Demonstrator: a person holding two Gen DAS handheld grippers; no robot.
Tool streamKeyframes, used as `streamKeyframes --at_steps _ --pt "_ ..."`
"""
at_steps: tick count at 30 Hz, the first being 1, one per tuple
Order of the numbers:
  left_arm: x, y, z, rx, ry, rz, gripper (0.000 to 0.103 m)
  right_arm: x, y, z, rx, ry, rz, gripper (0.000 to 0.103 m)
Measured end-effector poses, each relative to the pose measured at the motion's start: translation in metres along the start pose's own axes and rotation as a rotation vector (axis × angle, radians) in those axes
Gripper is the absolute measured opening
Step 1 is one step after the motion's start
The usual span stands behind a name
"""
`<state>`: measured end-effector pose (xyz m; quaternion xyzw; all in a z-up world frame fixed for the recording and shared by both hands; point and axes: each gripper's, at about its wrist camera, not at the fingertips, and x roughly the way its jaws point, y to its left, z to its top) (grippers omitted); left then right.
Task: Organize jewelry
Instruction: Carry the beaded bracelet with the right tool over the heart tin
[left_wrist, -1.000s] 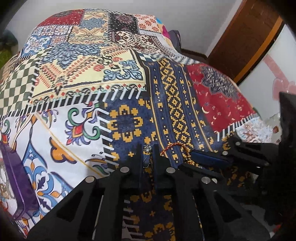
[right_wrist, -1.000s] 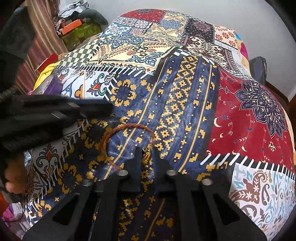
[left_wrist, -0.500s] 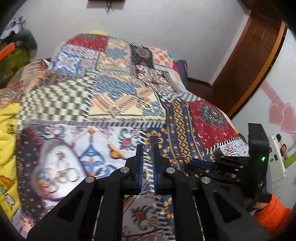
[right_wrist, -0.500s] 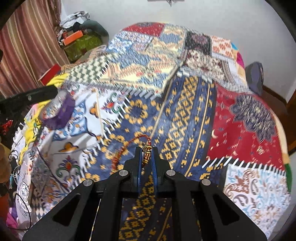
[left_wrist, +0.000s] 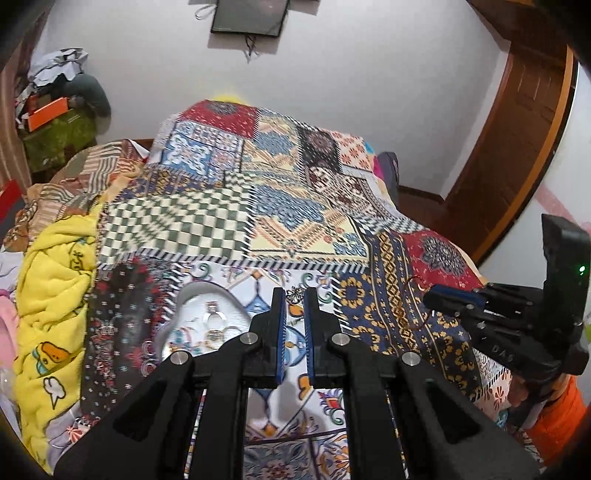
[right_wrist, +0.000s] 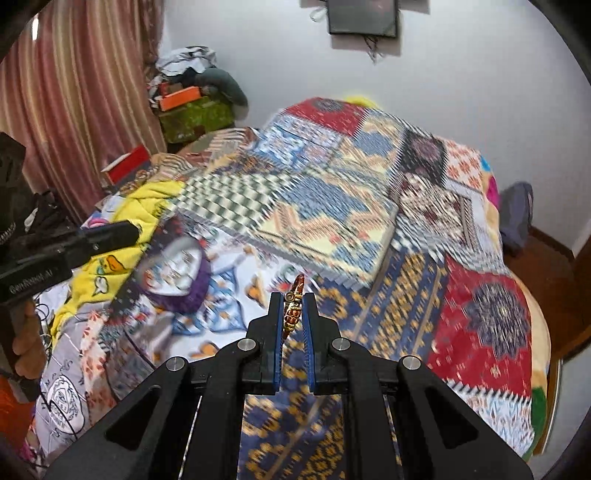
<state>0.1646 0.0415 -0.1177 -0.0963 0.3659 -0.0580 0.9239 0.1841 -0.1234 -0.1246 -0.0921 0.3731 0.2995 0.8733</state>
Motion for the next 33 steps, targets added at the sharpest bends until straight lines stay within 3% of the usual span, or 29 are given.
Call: streamKeyframes --at_steps 16,33 --pt "-0.019 0.065 -0.008 -0.083 -0.031 0.078 0.008 0.031 0.077 0.049 -0.133 -0.044 0.164 0.009" --pt "0.032 0.080 -0.027 -0.098 0.076 0.022 0.008 0.101 0.089 0.044 -0.097 0.125 0.269 0.009"
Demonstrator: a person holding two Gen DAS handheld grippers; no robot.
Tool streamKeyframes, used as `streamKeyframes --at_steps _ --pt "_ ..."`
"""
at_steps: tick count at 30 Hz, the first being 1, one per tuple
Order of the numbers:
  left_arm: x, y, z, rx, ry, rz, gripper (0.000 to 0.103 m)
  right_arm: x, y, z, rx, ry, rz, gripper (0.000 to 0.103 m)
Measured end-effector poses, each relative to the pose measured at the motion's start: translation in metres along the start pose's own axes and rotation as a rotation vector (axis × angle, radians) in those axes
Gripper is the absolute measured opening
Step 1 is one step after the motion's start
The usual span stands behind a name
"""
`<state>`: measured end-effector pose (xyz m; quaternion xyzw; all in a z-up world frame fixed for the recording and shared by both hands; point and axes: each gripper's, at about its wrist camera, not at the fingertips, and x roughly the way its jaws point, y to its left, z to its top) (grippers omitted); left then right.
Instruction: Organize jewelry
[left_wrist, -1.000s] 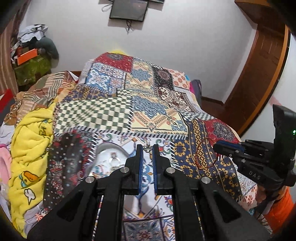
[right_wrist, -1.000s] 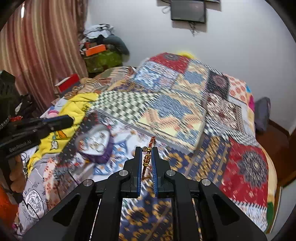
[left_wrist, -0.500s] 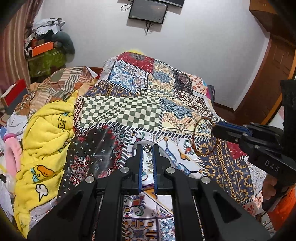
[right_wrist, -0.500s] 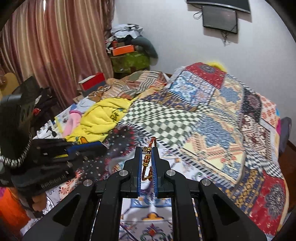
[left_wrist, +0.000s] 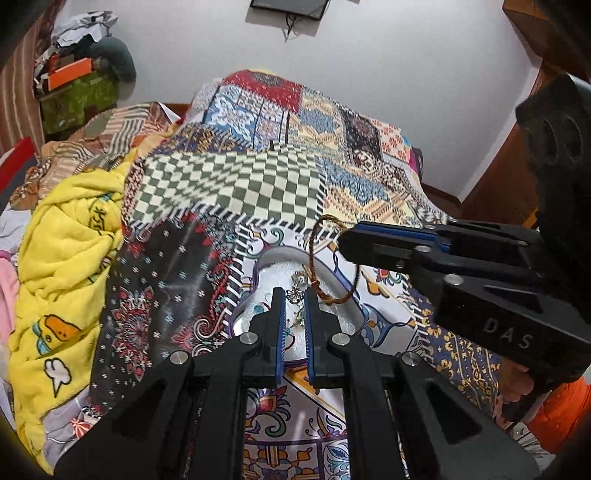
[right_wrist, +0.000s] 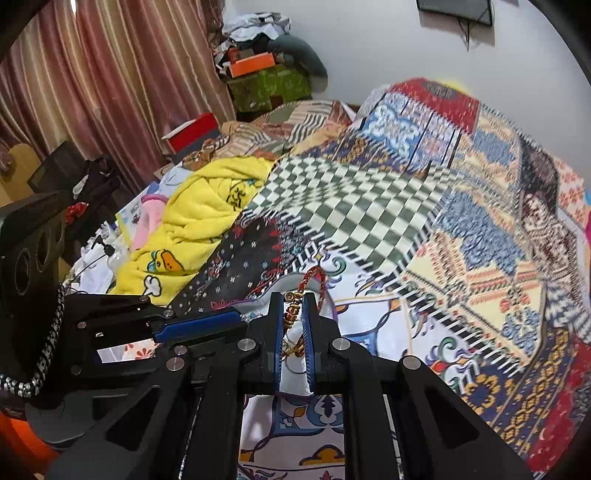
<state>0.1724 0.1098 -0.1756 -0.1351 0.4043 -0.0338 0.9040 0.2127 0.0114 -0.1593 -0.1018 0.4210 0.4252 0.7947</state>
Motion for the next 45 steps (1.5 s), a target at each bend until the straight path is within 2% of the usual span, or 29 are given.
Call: streamKeyframes --at_steps 9,12,14,17,21,25,30,36,41,43,44,45 --pt "0.008 0.008 -0.004 -0.028 0.023 0.024 0.007 0.006 0.004 0.000 0.006 0.036 0.052 0.009" --pt "0.003 0.011 -0.004 -0.035 0.022 0.029 0.008 0.006 0.006 -0.001 0.014 0.058 0.066 0.014" --pt "-0.003 0.013 -0.004 -0.037 0.015 0.041 0.010 0.002 0.008 -0.003 0.015 0.057 0.062 0.022" --pt "-0.015 0.016 -0.004 -0.048 -0.006 0.056 0.021 -0.008 0.011 -0.006 0.004 0.036 0.042 0.022" --pt "-0.029 0.016 -0.003 -0.050 -0.029 0.069 0.023 -0.029 0.013 -0.005 0.012 -0.010 0.007 0.023" --pt "-0.048 0.008 -0.001 -0.028 -0.058 0.081 0.023 -0.067 0.017 -0.004 0.032 -0.096 -0.038 0.023" --pt "-0.082 -0.014 0.004 0.017 -0.131 0.090 0.023 -0.131 0.031 -0.004 0.036 -0.251 -0.108 0.023" --pt "-0.149 -0.047 0.009 0.075 -0.288 0.097 0.023 -0.216 0.067 -0.022 0.025 -0.484 -0.187 0.023" --pt "-0.214 -0.075 0.002 0.112 -0.453 0.104 0.024 -0.256 0.097 -0.040 0.003 -0.618 -0.228 0.023" --pt "-0.238 -0.087 -0.005 0.133 -0.518 0.104 0.032 -0.266 0.108 -0.046 -0.011 -0.658 -0.253 0.023" --pt "-0.249 -0.091 -0.009 0.142 -0.545 0.102 0.036 -0.269 0.114 -0.050 -0.016 -0.676 -0.263 0.026" --pt "-0.257 -0.095 -0.012 0.148 -0.569 0.103 0.044 -0.273 0.118 -0.053 -0.017 -0.689 -0.269 0.031"
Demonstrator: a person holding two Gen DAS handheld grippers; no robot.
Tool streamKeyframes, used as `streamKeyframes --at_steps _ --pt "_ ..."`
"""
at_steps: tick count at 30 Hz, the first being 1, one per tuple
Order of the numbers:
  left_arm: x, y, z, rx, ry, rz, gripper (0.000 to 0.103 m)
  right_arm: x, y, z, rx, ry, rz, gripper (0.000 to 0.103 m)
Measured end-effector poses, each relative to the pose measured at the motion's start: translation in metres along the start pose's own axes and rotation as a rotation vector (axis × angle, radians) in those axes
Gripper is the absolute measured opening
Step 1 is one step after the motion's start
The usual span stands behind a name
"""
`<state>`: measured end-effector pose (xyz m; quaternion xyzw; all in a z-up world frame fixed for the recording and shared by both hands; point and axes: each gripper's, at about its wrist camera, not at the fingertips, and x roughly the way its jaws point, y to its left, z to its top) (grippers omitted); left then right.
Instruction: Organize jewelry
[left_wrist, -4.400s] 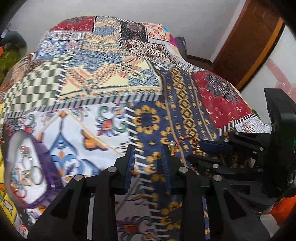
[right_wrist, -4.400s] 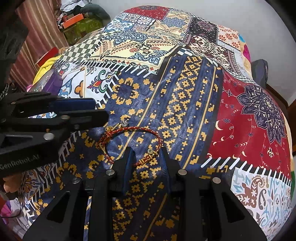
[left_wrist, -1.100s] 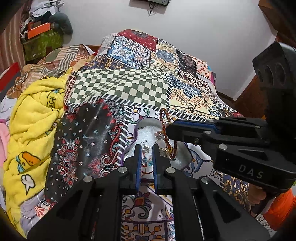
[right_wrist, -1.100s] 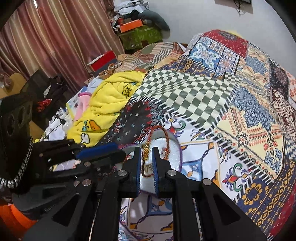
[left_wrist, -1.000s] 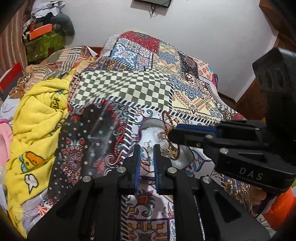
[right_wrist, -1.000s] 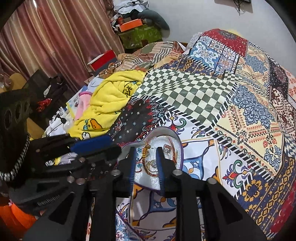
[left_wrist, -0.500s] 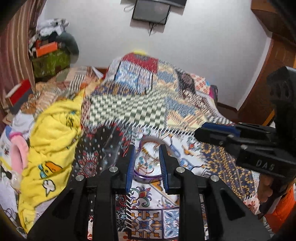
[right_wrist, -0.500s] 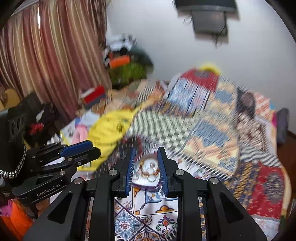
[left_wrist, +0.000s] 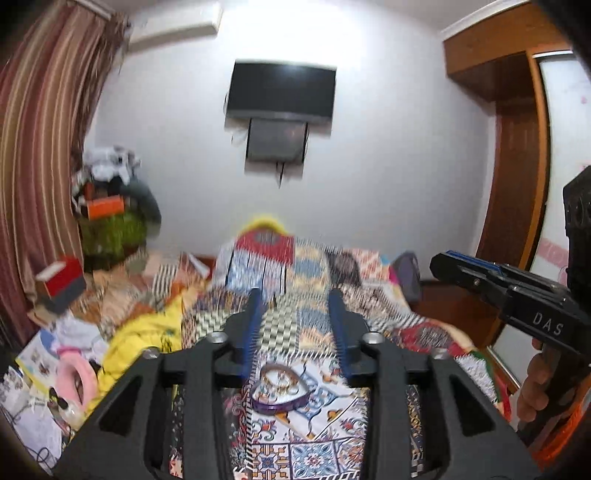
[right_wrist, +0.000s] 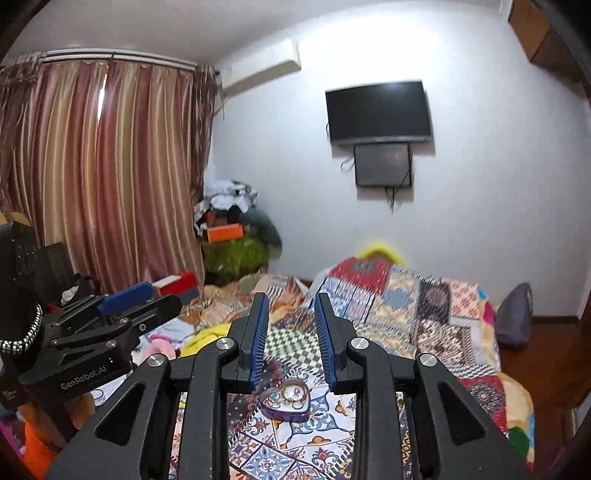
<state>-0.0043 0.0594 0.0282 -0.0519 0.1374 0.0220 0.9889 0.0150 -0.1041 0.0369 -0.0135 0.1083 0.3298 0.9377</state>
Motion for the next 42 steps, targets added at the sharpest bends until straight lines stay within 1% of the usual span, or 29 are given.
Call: streamKeyframes --at_steps 1,2,4,5,7,8,9,10,11,13,17,23,24,42 --pt "-0.010 -0.003 0.002 0.003 -0.026 0.007 0.051 -0.001 0.000 -0.001 0.001 -0.007 -0.004 0.044" --pt "-0.017 -0.005 0.002 0.005 -0.045 0.013 0.053 -0.006 0.002 -0.002 0.007 -0.022 -0.016 0.059" --pt "-0.031 -0.008 0.003 0.005 -0.077 0.027 0.060 -0.012 0.004 -0.003 0.015 -0.055 -0.052 0.073" --pt "-0.040 -0.009 0.003 0.002 -0.095 0.038 0.062 -0.014 0.004 -0.004 0.014 -0.067 -0.070 0.079" --pt "-0.050 -0.009 0.002 -0.002 -0.119 0.056 0.076 -0.019 0.006 -0.005 0.005 -0.079 -0.100 0.085" --pt "-0.055 -0.009 0.001 -0.003 -0.135 0.070 0.081 -0.020 0.007 -0.005 0.002 -0.084 -0.111 0.089" --pt "-0.059 -0.010 0.000 -0.002 -0.149 0.082 0.092 -0.024 0.010 -0.006 -0.002 -0.090 -0.121 0.093" --pt "-0.064 -0.010 -0.001 0.001 -0.161 0.090 0.101 -0.025 0.011 -0.007 -0.007 -0.099 -0.137 0.100" --pt "-0.068 -0.011 -0.003 0.001 -0.174 0.100 0.103 -0.026 0.011 -0.008 -0.008 -0.106 -0.146 0.103" --pt "-0.071 -0.011 -0.004 0.005 -0.179 0.111 0.103 -0.029 0.013 -0.011 -0.009 -0.116 -0.163 0.103" --pt "-0.075 -0.011 -0.007 0.008 -0.178 0.129 0.103 -0.030 0.012 -0.014 -0.008 -0.103 -0.163 0.103" --pt "-0.074 -0.011 -0.012 -0.006 -0.154 0.126 0.103 -0.030 0.007 -0.014 0.001 -0.084 -0.161 0.103" --pt "-0.073 -0.011 -0.013 -0.007 -0.151 0.126 0.103 -0.034 0.008 -0.018 0.002 -0.083 -0.160 0.103" --pt "-0.069 -0.012 -0.017 -0.019 -0.128 0.133 0.103 -0.037 0.008 -0.018 0.006 -0.057 -0.155 0.103"
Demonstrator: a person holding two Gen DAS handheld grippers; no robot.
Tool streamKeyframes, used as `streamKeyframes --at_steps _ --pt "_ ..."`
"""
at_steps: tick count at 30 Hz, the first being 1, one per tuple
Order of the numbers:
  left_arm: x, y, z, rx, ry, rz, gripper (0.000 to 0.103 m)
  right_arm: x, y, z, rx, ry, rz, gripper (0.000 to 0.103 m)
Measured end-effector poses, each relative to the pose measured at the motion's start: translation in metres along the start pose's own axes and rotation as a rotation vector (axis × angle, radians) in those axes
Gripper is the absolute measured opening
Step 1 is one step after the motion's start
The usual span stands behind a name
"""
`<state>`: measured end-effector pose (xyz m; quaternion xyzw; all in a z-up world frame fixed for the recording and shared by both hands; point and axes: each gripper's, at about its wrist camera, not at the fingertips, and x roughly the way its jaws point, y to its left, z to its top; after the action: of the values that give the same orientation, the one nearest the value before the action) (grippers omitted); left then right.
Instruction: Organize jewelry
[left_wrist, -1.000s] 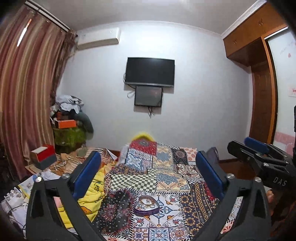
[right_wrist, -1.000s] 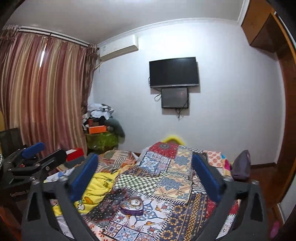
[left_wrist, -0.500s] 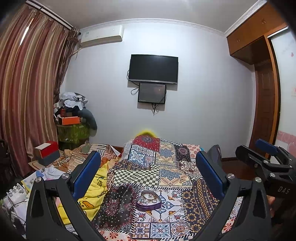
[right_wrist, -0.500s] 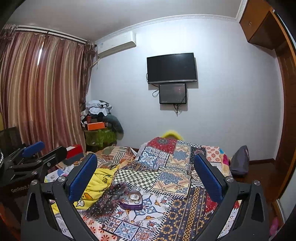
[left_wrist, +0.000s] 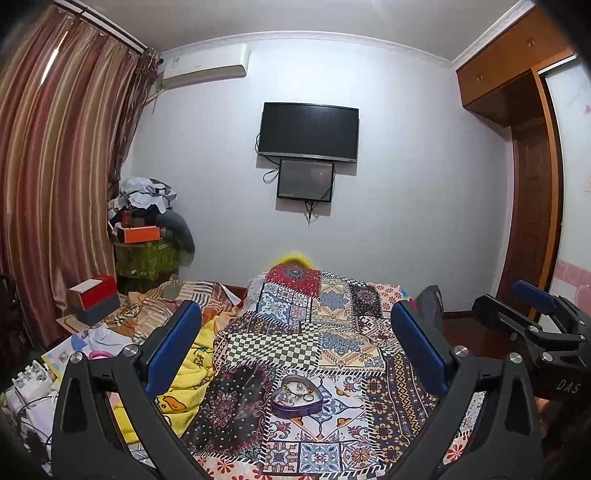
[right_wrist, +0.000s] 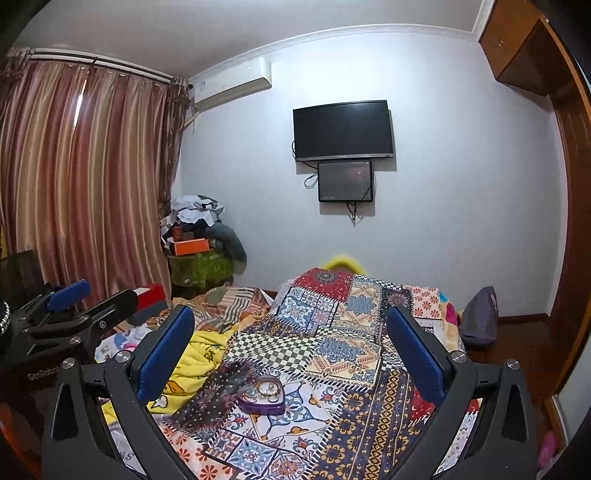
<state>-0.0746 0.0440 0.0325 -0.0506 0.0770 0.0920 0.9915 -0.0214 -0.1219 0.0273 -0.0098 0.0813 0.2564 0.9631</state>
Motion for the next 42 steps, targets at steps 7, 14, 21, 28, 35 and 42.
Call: streamKeyframes --at_steps 7,14,21,28,35,42 --pt "0.0034 -0.0003 0.0000 0.002 0.009 0.006 0.103 -0.0011 0.0003 0.0018 -0.006 0.002 0.001 0.103" --pt "0.0045 -0.0003 0.0007 0.005 0.008 0.003 0.103 -0.0015 0.0015 0.0028 -0.013 0.005 0.002 0.103" --pt "0.0057 -0.0005 0.0011 0.008 0.008 0.004 0.103 -0.0002 0.0023 0.0023 -0.014 0.007 0.000 0.103" --pt "0.0060 -0.0015 -0.0010 0.006 0.006 0.006 0.103 0.0009 0.0019 0.0003 -0.016 0.015 0.002 0.103" --pt "0.0044 -0.0027 -0.0018 0.012 0.004 -0.001 0.103 0.0000 0.0011 -0.0011 -0.011 0.016 0.000 0.103" --pt "0.0044 -0.0034 -0.0022 0.017 0.007 -0.009 0.103 0.0005 -0.0020 -0.0009 -0.001 0.019 0.000 0.103"
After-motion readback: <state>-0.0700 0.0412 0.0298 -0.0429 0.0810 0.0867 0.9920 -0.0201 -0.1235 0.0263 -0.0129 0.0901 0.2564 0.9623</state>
